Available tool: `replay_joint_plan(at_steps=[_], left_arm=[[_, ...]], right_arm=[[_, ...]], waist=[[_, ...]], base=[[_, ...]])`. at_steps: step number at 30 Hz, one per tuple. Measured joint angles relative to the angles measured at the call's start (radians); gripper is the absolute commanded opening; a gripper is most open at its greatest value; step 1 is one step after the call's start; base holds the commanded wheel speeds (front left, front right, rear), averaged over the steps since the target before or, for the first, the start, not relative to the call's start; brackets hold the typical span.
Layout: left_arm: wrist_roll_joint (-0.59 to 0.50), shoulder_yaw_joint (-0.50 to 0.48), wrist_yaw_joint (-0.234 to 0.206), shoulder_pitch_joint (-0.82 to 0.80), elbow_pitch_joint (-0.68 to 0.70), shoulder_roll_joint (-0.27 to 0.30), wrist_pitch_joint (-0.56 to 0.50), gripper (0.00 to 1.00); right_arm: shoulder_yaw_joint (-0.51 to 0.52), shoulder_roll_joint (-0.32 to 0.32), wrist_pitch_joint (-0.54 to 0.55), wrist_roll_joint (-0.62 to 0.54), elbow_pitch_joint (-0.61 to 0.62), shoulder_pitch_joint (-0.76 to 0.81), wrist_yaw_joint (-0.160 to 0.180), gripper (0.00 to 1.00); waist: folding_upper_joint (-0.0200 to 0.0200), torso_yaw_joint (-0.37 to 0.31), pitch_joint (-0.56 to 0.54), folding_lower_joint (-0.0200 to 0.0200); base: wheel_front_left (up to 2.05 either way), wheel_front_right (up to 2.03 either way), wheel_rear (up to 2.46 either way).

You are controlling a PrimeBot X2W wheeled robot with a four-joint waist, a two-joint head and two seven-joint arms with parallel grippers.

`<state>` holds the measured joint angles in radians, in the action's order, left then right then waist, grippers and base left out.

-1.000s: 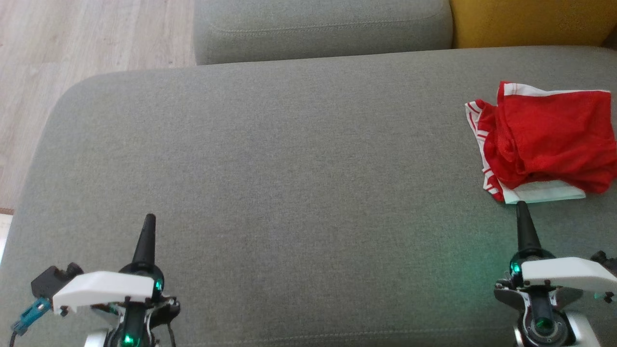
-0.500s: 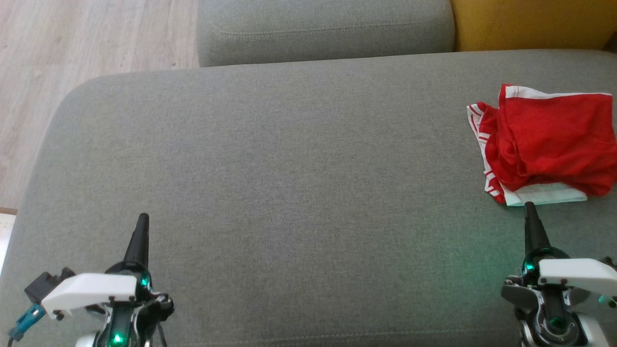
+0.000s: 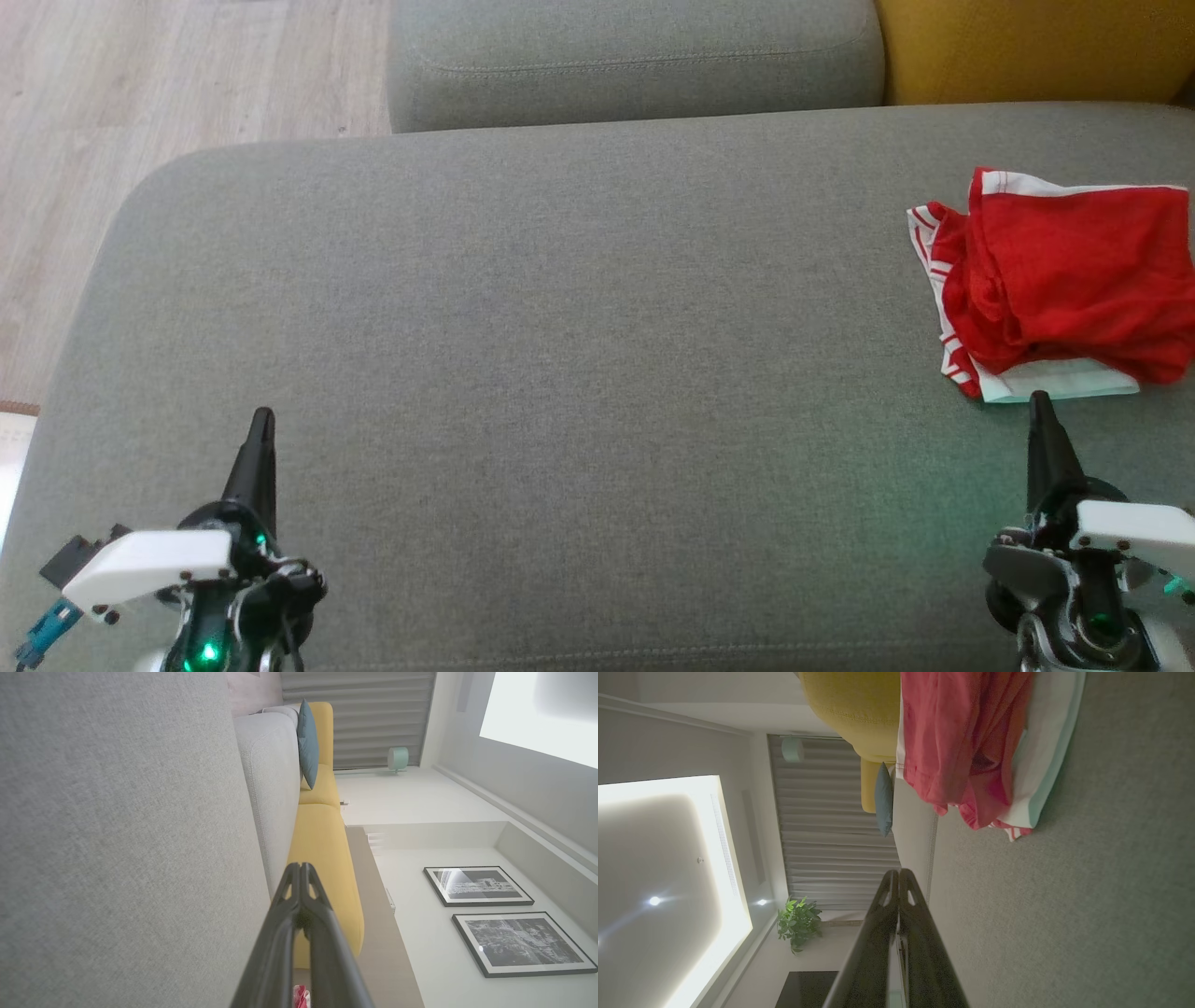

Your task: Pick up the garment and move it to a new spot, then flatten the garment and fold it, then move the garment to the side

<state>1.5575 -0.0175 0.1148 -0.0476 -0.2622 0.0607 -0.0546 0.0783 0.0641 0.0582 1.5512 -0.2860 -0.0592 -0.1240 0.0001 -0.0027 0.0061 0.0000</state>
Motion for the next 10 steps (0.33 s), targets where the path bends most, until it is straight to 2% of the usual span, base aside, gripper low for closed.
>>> replay_joint_plan(at_steps=[10], left_arm=[[0.081,-0.024,0.009,0.0,-0.008,0.0,-0.023,0.0]], right_arm=[[0.021,0.0,0.022,0.079,0.004,0.0,0.0,0.0]], waist=[[0.0,0.003,-0.003,0.0]], base=[[0.0,0.0,0.0]])
